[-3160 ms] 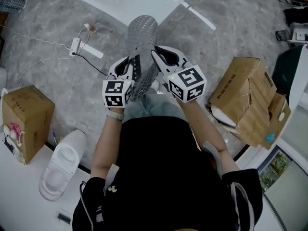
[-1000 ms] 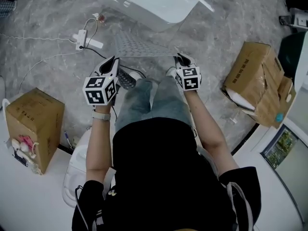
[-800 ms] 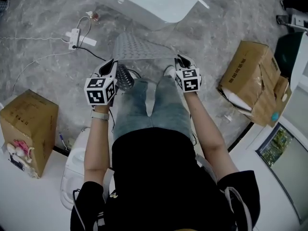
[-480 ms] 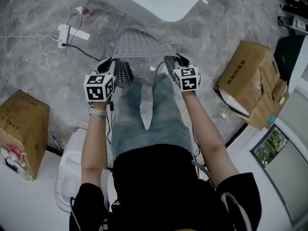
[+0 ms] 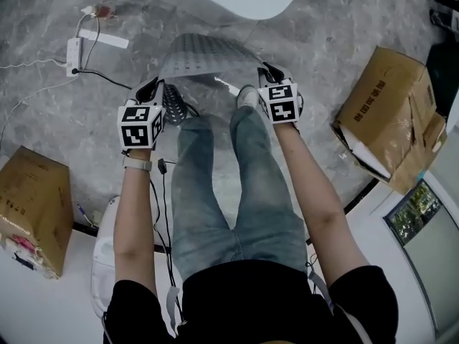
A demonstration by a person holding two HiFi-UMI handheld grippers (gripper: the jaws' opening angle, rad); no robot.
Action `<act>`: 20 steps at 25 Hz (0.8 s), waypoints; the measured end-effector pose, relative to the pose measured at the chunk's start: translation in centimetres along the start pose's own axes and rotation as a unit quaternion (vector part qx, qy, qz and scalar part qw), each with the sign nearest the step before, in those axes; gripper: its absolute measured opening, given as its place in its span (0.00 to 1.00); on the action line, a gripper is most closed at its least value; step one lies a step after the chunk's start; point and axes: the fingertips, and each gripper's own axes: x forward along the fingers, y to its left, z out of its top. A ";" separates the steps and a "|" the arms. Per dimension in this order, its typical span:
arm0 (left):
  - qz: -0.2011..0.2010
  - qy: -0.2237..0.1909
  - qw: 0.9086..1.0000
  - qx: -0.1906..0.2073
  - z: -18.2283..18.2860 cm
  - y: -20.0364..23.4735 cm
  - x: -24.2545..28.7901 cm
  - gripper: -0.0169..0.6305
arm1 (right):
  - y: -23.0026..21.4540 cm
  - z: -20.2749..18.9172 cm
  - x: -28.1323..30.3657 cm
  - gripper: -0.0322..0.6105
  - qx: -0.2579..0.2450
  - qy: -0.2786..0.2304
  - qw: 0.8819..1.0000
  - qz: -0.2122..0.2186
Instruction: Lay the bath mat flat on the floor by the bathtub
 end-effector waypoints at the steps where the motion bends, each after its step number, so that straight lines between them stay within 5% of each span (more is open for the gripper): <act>1: 0.000 0.002 1.000 0.007 -0.2 0.4 1.3 0.07 | -0.4 -0.5 1.2 0.11 0.004 0.000 1.000 -0.002; 14: 0.005 0.021 0.993 0.114 1.2 4.6 13.7 0.07 | -4.5 -2.5 11.6 0.11 -0.005 -0.005 1.000 -0.022; 20: 0.008 0.022 0.989 0.148 -1.4 3.9 17.4 0.07 | -5.2 -4.8 14.9 0.11 -0.039 0.028 0.999 -0.014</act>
